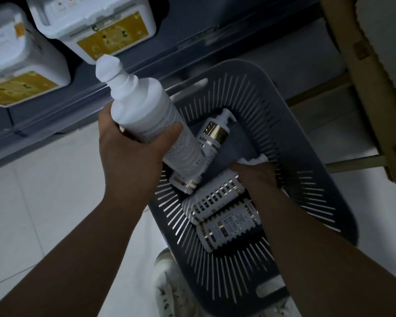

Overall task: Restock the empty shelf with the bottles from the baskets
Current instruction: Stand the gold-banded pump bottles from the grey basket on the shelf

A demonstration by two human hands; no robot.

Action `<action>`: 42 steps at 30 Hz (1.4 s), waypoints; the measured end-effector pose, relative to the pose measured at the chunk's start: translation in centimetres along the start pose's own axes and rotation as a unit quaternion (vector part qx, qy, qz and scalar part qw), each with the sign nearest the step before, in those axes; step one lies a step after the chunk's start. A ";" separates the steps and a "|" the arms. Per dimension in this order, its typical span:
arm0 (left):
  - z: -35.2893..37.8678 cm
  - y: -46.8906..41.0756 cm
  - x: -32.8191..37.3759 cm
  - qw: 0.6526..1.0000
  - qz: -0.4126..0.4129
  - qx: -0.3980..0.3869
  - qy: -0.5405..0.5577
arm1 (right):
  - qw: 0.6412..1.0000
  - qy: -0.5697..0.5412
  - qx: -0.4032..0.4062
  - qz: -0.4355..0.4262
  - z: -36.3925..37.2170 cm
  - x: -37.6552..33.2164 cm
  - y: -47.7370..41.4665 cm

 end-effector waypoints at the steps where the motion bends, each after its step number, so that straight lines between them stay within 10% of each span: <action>1: 0.0 0.0 0.0 1.000 -0.002 0.000 0.001 | 1.000 -0.029 0.004 0.006 0.0 -0.1 0.2; 14: -6.8 2.1 8.5 0.999 -0.035 0.021 0.002 | 0.974 0.031 -0.084 -0.210 -3.6 -12.2 14.5; 31: -35.1 5.7 45.2 0.990 0.065 0.119 0.038 | 0.773 0.299 -0.166 -0.535 -11.2 -52.6 55.7; 42: -53.8 11.4 66.0 0.950 0.174 0.203 0.159 | 0.693 0.245 -0.156 -0.660 -19.4 -71.3 83.8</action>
Point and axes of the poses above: each hand's wrist, its own y-axis away from the middle knuckle, its own z-axis out of the palm, x = y × z, the point moved 7 cm from there along -y, towards the middle knuckle, and after that the axes turned 15 degrees about -y, right-handed, at the moved point
